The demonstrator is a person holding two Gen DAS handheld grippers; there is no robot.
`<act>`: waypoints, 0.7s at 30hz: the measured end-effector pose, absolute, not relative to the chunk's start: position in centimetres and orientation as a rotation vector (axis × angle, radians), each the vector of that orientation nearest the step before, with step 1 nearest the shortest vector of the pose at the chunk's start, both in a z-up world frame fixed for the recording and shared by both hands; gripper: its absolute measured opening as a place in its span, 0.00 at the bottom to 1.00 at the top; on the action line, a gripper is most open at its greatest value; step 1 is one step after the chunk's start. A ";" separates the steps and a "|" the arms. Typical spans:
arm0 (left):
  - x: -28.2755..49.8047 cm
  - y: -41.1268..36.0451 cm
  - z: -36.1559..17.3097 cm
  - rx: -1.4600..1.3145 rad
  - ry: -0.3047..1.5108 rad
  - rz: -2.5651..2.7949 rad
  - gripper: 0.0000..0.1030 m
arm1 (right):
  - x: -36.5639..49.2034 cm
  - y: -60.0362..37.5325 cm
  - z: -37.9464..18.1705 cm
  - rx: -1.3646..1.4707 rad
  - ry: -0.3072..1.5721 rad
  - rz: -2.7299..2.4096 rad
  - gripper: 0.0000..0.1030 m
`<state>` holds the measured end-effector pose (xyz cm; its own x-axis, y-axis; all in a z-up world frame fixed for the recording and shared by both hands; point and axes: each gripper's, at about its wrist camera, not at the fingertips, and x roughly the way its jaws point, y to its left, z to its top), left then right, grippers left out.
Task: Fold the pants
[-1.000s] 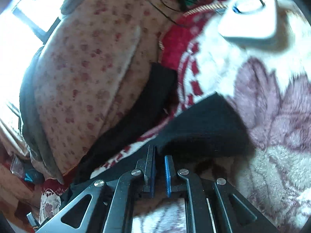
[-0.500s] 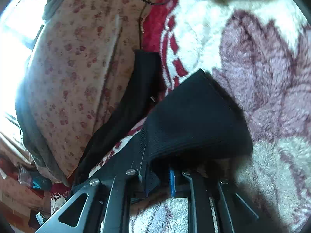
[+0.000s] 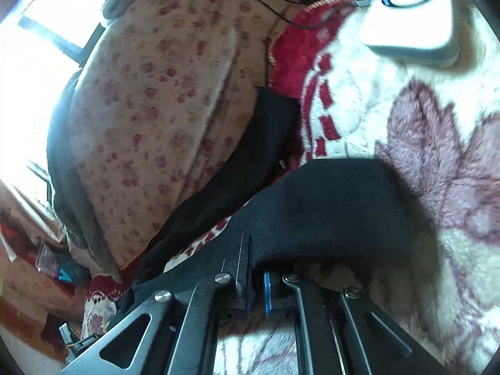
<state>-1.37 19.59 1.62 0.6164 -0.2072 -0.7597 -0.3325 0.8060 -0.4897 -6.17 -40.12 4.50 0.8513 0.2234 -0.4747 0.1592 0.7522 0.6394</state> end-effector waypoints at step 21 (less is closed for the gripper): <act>-4.5 22.0 0.9 -0.803 0.891 0.063 0.62 | -8.0 -39.5 3.6 0.717 0.604 0.068 0.05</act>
